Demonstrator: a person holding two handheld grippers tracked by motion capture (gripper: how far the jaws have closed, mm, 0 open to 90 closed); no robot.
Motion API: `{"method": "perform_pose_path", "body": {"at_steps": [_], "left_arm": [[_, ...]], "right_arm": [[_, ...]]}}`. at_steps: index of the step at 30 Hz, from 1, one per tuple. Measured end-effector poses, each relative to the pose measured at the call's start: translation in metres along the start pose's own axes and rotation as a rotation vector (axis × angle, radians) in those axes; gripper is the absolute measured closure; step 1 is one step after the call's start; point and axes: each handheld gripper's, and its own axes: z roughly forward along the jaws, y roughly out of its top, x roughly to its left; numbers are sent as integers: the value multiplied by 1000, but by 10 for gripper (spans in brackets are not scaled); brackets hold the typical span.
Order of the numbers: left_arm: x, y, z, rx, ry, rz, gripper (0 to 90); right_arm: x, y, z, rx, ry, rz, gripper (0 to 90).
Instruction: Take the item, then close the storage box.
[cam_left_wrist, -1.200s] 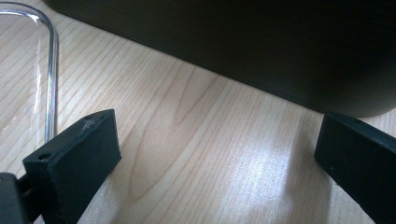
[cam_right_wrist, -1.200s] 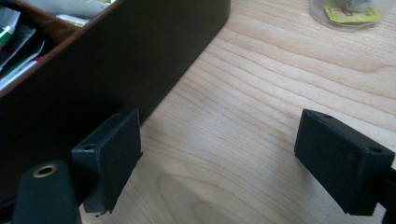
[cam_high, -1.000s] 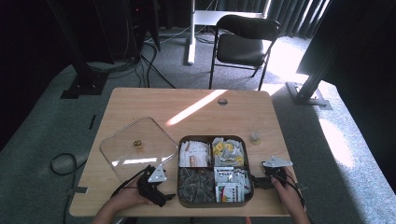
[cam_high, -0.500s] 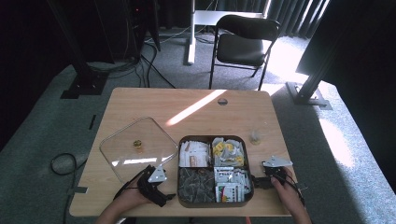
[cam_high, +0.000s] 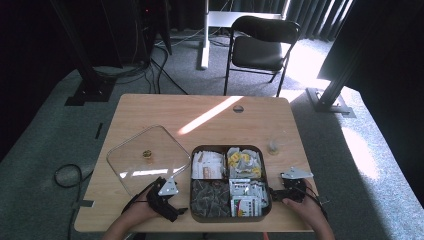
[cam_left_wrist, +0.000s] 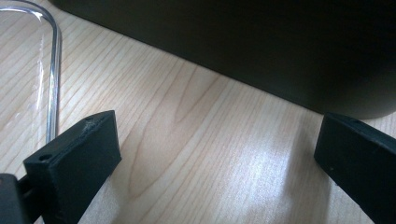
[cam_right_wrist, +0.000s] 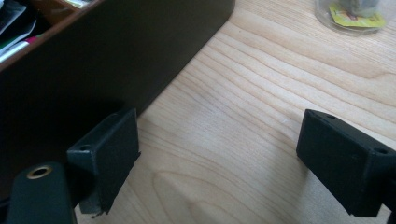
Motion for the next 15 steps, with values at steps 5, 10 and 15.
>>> {"method": "perform_pose_path", "body": {"at_steps": [5,10,15], "left_arm": [[0,1,-1,9,12,-9,3],[3,1,-5,9,28,-31,3],[7,1,-9,1,56,-50,9]], "right_arm": [[0,0,0,0,0,0,124],[0,0,0,0,0,0,124],[0,0,0,-1,0,0,124]]}}
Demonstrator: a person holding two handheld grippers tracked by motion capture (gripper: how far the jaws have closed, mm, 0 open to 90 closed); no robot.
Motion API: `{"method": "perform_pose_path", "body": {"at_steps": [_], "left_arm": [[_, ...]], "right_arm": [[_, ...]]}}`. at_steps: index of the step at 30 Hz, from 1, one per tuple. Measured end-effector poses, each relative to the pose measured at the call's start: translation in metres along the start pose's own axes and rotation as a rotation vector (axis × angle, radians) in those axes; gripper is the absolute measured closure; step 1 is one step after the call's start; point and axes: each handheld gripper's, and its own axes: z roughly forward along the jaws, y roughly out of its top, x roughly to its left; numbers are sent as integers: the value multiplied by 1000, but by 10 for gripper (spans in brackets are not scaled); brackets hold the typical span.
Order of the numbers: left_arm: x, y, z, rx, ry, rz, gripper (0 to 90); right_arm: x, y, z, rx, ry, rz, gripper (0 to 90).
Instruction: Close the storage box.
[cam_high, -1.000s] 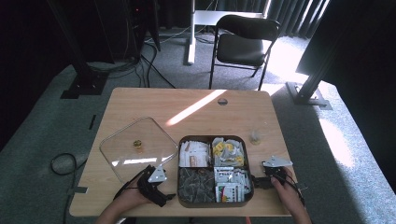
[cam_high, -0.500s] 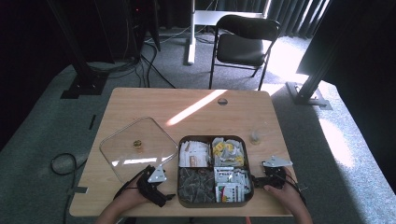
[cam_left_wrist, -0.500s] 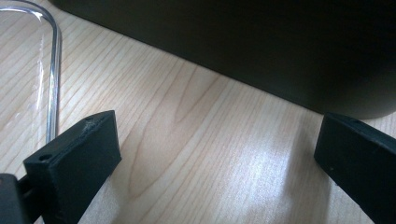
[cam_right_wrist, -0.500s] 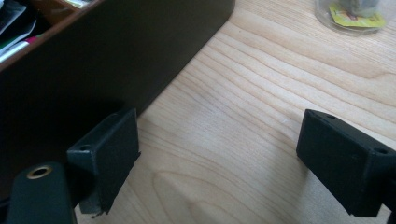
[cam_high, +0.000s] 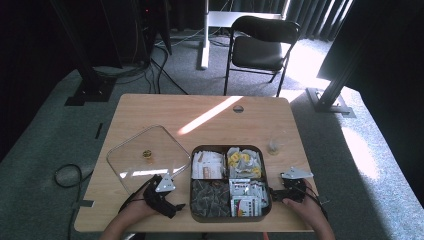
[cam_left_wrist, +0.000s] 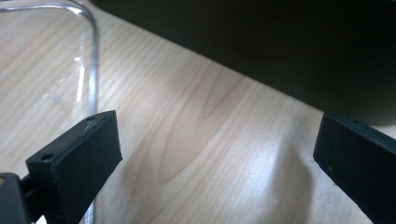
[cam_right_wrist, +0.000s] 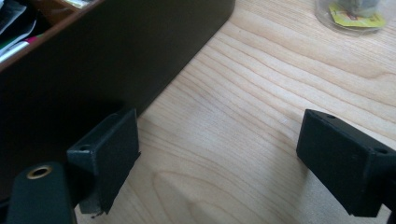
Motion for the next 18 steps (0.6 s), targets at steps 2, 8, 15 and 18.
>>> {"method": "perform_pose_path", "body": {"at_steps": [2,8,15,18], "left_arm": [[1,-1,0,-3,2,-6,9],[4,-1,-3,-12,12,-17,9],[11,-2,-8,-27,38,-50,9],[13,-3,-9,-27,52,-57,9]], "right_arm": [[0,0,0,0,0,0,124],[0,0,0,1,0,2,123],[0,0,0,1,0,2,123],[0,0,0,1,0,3,123]]}}
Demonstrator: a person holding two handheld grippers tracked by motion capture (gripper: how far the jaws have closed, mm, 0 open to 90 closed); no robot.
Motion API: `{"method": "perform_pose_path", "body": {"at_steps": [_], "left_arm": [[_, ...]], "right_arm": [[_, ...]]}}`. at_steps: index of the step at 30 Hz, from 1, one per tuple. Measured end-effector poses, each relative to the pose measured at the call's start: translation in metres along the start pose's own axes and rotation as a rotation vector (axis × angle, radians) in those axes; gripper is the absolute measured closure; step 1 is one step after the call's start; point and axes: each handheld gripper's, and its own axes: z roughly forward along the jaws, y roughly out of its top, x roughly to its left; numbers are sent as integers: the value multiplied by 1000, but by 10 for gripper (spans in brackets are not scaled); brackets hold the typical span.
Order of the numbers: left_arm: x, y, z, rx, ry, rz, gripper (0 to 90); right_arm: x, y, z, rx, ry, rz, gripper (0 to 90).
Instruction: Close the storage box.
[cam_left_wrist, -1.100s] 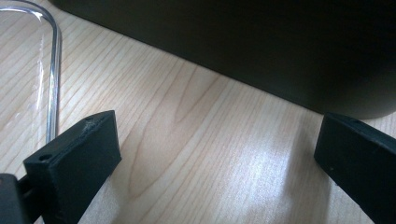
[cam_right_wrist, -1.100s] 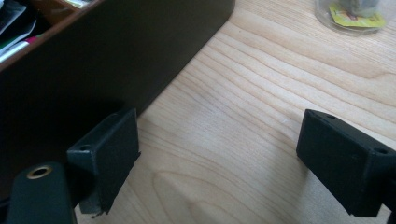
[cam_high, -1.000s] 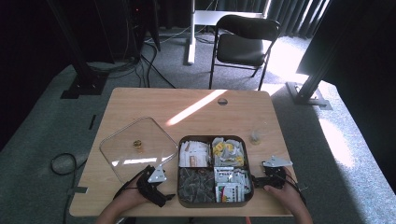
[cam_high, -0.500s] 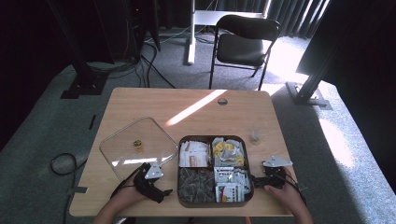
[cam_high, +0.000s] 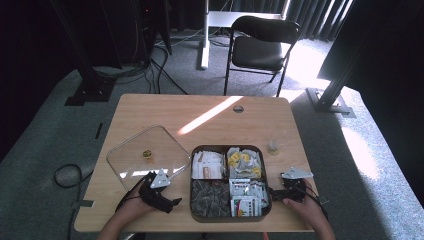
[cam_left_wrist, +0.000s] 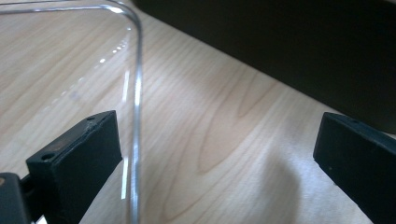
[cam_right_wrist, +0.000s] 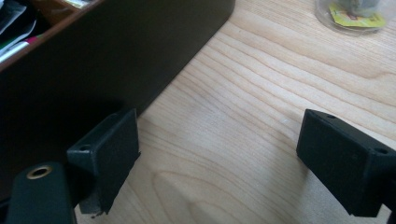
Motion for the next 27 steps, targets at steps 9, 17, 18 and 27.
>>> {"method": "perform_pose_path", "body": {"at_steps": [9,17,18,27], "left_arm": [[10,-2,-8,-22,62,-50,9],[20,-7,-13,-33,114,-88,9],[22,-7,-14,-35,118,-94,9],[38,-12,-17,-40,143,-136,9]], "right_arm": [[0,0,0,-1,0,-1,124],[0,0,0,-2,0,-1,124],[0,0,0,-2,0,-1,124],[0,0,0,-2,-1,-3,124]]}}
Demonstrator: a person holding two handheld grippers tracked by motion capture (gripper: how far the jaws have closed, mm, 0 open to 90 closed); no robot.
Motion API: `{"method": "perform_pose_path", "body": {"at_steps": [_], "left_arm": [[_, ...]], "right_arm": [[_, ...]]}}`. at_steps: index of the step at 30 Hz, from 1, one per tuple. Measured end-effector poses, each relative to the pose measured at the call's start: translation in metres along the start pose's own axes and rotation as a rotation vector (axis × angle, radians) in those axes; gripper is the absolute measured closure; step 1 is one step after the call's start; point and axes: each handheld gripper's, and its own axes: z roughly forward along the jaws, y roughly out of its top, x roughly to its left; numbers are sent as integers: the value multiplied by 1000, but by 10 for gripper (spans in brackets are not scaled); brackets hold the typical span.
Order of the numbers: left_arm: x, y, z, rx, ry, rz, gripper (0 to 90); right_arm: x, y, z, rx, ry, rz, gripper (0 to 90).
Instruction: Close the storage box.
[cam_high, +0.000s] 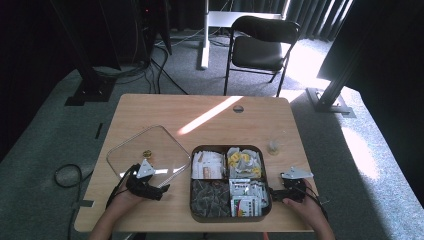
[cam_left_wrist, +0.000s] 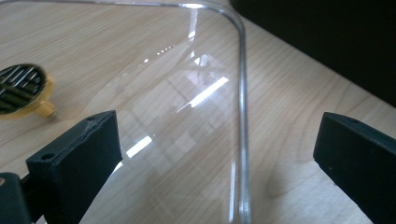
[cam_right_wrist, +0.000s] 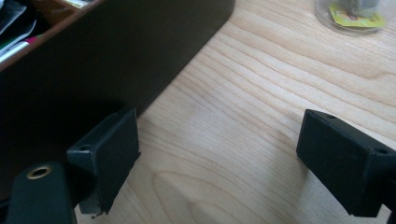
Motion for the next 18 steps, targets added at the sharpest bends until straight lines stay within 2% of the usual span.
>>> {"method": "perform_pose_path", "body": {"at_steps": [9,18], "left_arm": [[8,4,-2,-38,43,-22,9],[20,7,-1,-67,85,-66,9]], "right_arm": [[0,0,0,1,0,1,124],[0,0,0,1,0,1,124]]}}
